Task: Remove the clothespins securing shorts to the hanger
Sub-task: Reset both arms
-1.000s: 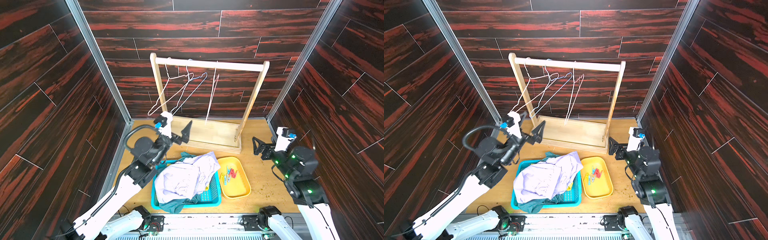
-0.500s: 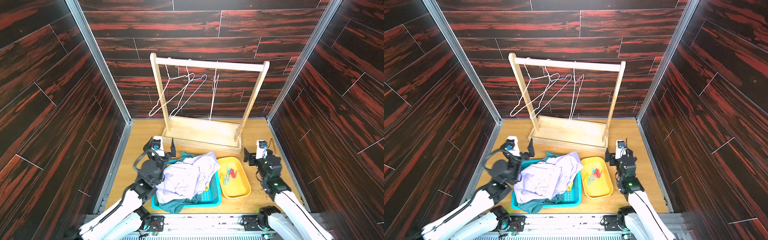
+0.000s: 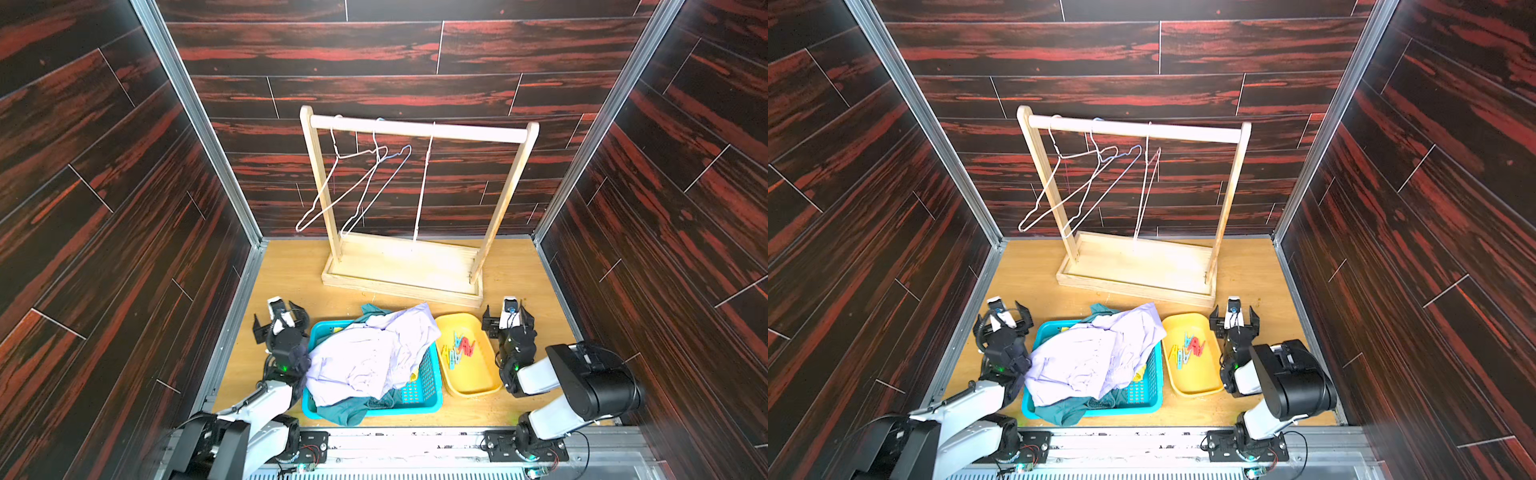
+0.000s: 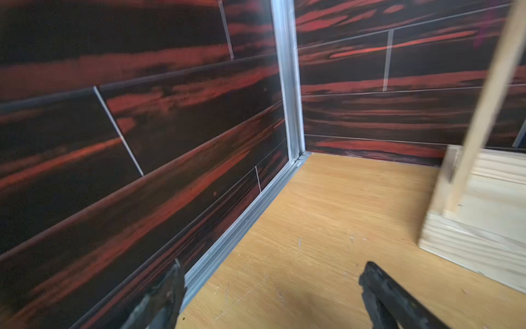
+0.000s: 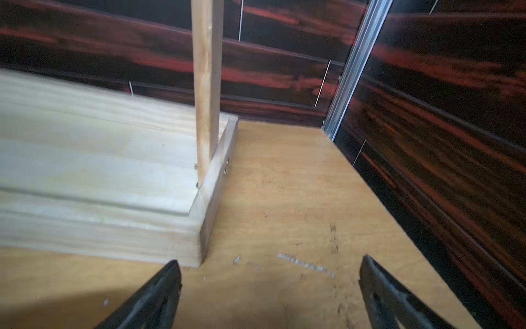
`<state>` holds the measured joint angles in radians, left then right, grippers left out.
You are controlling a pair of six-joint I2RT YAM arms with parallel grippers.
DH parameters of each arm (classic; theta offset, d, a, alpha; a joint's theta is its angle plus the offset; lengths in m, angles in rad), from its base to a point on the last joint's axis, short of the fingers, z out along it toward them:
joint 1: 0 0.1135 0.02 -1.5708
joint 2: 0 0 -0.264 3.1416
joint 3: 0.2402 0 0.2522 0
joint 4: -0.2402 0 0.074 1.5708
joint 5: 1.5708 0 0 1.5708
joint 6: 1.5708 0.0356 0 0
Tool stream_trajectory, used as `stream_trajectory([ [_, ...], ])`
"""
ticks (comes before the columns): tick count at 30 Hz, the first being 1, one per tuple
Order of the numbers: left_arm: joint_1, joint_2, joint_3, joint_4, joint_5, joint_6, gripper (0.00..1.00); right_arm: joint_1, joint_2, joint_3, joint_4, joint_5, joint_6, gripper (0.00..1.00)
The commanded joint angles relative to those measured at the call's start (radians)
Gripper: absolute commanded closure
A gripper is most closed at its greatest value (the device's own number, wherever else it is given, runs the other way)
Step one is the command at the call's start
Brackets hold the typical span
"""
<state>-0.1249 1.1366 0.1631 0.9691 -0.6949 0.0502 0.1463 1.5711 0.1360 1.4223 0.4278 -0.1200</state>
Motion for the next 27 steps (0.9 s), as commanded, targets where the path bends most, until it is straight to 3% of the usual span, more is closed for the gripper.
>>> stream_trajectory([
  [1, 0.029, 0.111, 0.013, 0.088, 0.165, -0.110, 0.02, -0.133, 0.040, 0.001, 0.126, -0.178, 0.124, 0.02],
  [2, 0.030, 0.163, 0.020, 0.111, 0.180, -0.114, 0.02, -0.143, 0.040, 0.021, 0.084, -0.179, 0.133, 0.01],
  [4, 0.030, 0.289, 0.031, 0.201, 0.224, -0.091, 0.03, -0.151, -0.011, 0.124, -0.196, -0.262, 0.123, 0.01],
  [8, 0.031, 0.520, 0.065, 0.433, 0.170, -0.069, 0.01, -0.184, -0.005, 0.156, -0.243, -0.298, 0.154, 0.01],
  [11, 0.039, 0.392, 0.151, 0.046, 0.226, -0.107, 0.00, -0.185, -0.007, 0.158, -0.256, -0.298, 0.156, 0.02],
  [15, 0.106, 0.410, 0.241, -0.098, 0.324, -0.153, 0.00, -0.183, -0.008, 0.155, -0.246, -0.296, 0.155, 0.02],
  [22, 0.116, 0.400, 0.184, -0.006, 0.250, -0.198, 0.00, -0.184, -0.009, 0.157, -0.248, -0.296, 0.155, 0.02],
  [25, 0.116, 0.406, 0.250, -0.129, 0.219, -0.207, 0.00, -0.184, -0.008, 0.157, -0.250, -0.297, 0.155, 0.02],
  [27, 0.117, 0.409, 0.245, -0.113, 0.216, -0.206, 0.00, -0.185, -0.008, 0.157, -0.250, -0.297, 0.155, 0.02],
])
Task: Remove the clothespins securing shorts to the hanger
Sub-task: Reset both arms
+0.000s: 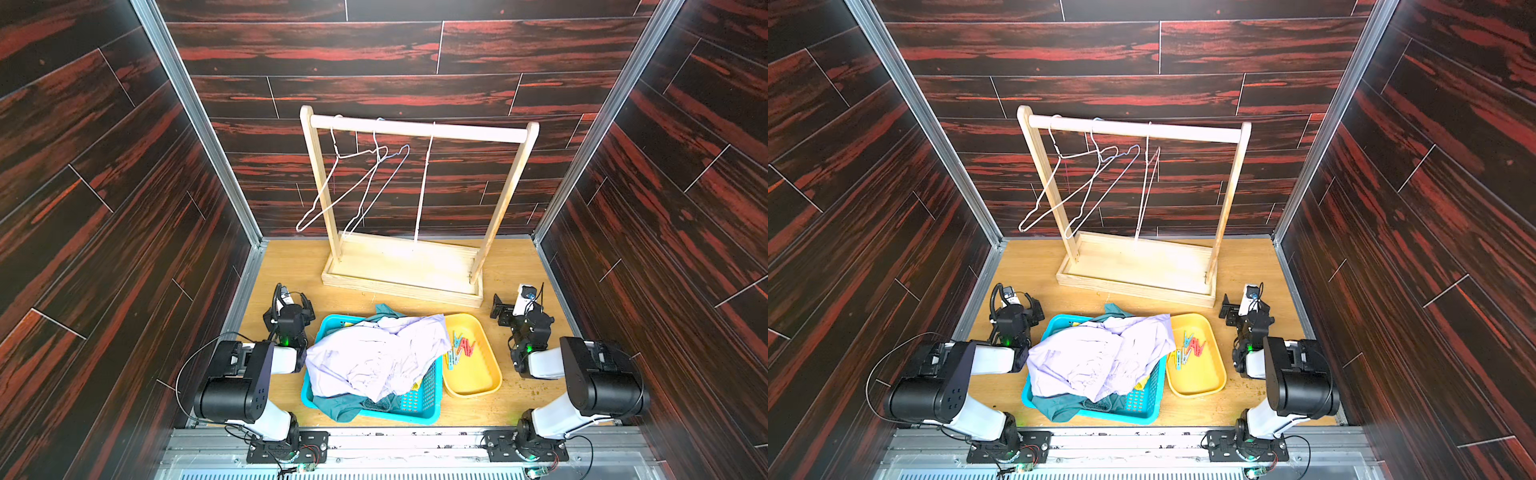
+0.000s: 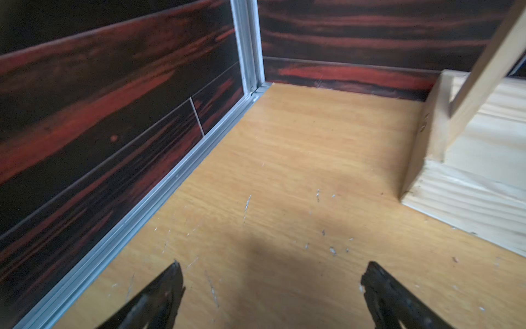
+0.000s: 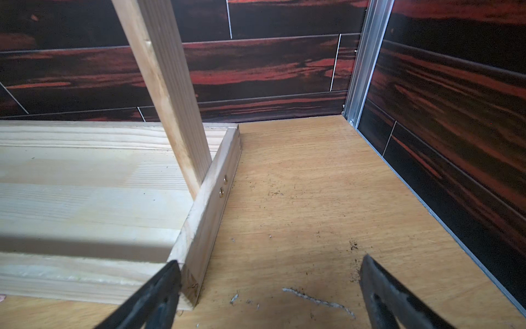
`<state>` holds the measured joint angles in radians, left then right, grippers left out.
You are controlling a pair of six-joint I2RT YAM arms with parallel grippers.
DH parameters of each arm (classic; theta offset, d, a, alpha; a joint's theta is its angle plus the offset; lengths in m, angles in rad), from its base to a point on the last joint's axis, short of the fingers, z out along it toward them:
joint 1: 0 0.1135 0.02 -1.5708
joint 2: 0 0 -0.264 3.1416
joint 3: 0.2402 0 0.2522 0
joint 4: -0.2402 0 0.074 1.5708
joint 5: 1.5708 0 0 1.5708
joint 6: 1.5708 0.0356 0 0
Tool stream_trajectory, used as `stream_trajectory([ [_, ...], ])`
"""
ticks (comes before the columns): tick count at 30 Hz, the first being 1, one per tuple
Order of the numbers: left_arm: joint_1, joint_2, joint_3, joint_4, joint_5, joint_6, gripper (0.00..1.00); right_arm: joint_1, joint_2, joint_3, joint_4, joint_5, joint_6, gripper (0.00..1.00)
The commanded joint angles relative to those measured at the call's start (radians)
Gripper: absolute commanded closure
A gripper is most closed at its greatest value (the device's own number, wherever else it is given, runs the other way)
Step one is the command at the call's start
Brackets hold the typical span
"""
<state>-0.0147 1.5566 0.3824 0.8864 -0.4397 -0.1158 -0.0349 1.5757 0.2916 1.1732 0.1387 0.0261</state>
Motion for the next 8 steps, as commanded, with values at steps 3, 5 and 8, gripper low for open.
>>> stream_trajectory([
  [3, 0.005, -0.012, 0.027, -0.037, -0.039, -0.041, 0.00, -0.004, -0.013, 0.001, 0.000, -0.008, 0.009, 0.02],
  [5, 0.006, -0.012, 0.026, -0.035, -0.038, -0.041, 0.00, -0.004, -0.010, 0.008, -0.008, -0.019, 0.006, 0.02],
  [8, 0.005, -0.013, 0.026, -0.035, -0.038, -0.041, 0.00, -0.004, -0.014, -0.004, 0.009, -0.013, 0.006, 0.02],
])
